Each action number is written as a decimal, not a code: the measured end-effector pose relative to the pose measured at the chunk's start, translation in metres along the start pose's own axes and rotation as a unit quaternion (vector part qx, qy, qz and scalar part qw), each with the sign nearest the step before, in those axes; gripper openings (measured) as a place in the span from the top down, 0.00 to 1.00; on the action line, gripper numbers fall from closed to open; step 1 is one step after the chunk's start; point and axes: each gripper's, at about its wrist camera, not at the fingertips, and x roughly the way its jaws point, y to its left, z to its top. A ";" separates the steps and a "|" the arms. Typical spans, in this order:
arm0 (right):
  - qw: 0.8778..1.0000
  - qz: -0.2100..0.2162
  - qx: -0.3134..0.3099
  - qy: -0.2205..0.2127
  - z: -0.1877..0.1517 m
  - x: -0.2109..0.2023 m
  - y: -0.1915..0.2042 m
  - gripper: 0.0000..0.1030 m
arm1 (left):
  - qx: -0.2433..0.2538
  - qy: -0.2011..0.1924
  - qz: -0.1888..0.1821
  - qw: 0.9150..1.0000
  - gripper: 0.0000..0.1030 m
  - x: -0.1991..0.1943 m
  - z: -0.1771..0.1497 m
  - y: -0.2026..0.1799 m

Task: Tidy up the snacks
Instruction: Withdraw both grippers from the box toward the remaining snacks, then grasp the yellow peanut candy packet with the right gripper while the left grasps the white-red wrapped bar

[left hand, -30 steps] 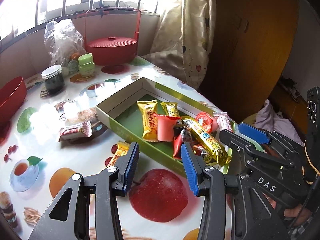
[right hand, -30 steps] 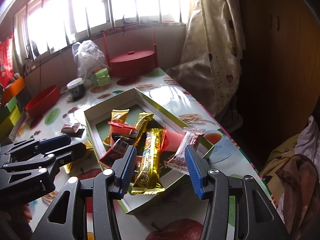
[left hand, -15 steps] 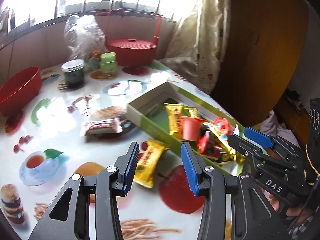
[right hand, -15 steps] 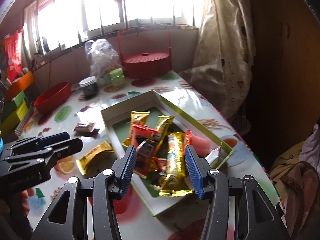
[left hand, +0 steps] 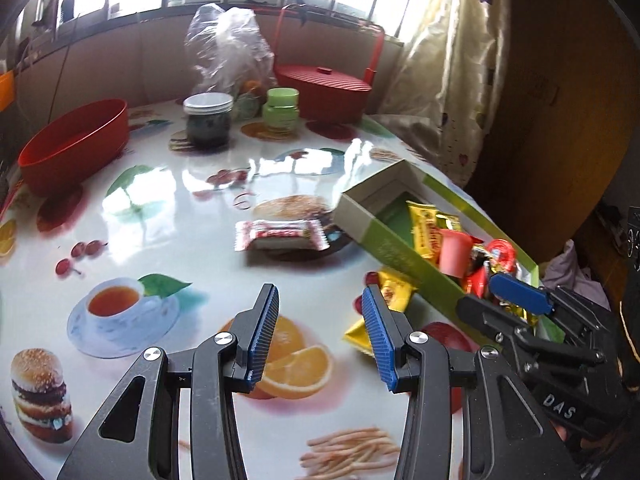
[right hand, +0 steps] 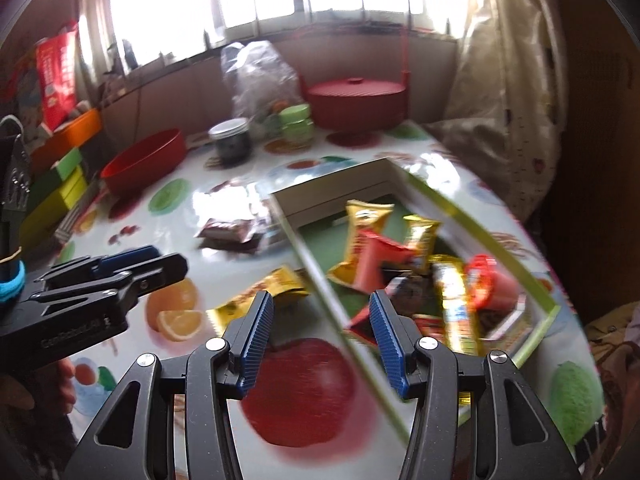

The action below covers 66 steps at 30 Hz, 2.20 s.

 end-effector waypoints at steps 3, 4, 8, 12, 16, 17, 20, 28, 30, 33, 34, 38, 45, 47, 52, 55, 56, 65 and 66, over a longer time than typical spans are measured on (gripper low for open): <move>1.000 0.021 -0.009 0.012 0.001 0.009 0.012 0.52 | -0.009 0.002 0.005 1.000 0.56 0.001 -0.001 0.009; 0.999 0.027 -0.010 0.016 0.002 0.012 0.014 0.52 | -0.012 0.002 0.005 1.000 0.56 0.001 -0.001 0.012; 0.998 0.051 -0.005 0.040 -0.001 0.027 0.023 0.52 | -0.019 0.003 0.011 1.000 0.56 0.001 -0.002 0.022; 0.997 0.061 -0.003 0.056 0.000 0.041 0.030 0.52 | -0.029 0.004 0.014 0.999 0.56 0.001 -0.004 0.031; 0.996 0.057 0.001 0.074 0.002 0.054 0.034 0.52 | -0.034 0.005 0.015 0.999 0.56 0.001 -0.006 0.038; 0.996 0.053 -0.001 0.073 0.003 0.056 0.036 0.52 | -0.037 0.005 0.016 0.999 0.56 0.000 -0.006 0.041; 0.996 0.043 -0.004 0.072 0.007 0.062 0.040 0.52 | -0.041 0.005 0.019 0.999 0.56 0.000 -0.006 0.046; 0.996 0.041 -0.011 0.083 0.008 0.077 0.050 0.55 | -0.046 0.008 0.022 0.999 0.56 0.002 -0.007 0.057; 0.996 0.038 -0.016 0.081 0.008 0.078 0.052 0.61 | -0.046 0.011 0.021 0.999 0.56 0.004 -0.007 0.059; 0.996 0.034 -0.016 0.079 0.007 0.077 0.051 0.65 | -0.043 0.016 0.019 0.999 0.56 0.008 -0.008 0.059; 0.996 0.034 -0.016 0.078 0.007 0.077 0.050 0.66 | -0.040 0.018 0.019 0.999 0.56 0.010 -0.008 0.059; 0.997 0.020 -0.026 0.074 0.006 0.075 0.049 0.77 | -0.023 0.025 0.016 0.999 0.56 0.017 -0.003 0.056; 0.997 0.024 -0.032 0.070 0.001 0.071 0.046 0.78 | 0.024 0.034 0.014 0.999 0.56 0.033 0.011 0.048; 0.997 0.026 -0.030 0.071 0.001 0.071 0.045 0.78 | 0.032 0.037 0.017 0.999 0.56 0.038 0.015 0.047; 0.997 0.032 -0.024 0.070 -0.001 0.069 0.041 0.78 | 0.064 0.044 0.011 0.997 0.56 0.053 0.028 0.039; 0.997 0.032 -0.024 0.070 -0.001 0.070 0.041 0.78 | 0.095 0.049 0.011 0.994 0.56 0.060 0.034 0.032; 0.997 0.033 -0.024 0.069 -0.001 0.070 0.041 0.78 | 0.104 0.052 0.005 0.993 0.56 0.063 0.036 0.031; 0.996 0.045 -0.016 0.069 -0.001 0.070 0.038 0.78 | 0.159 0.075 -0.002 0.984 0.56 0.087 0.052 0.020; 0.996 0.046 -0.015 0.069 -0.001 0.070 0.038 0.78 | 0.160 0.075 -0.003 0.984 0.56 0.088 0.054 0.020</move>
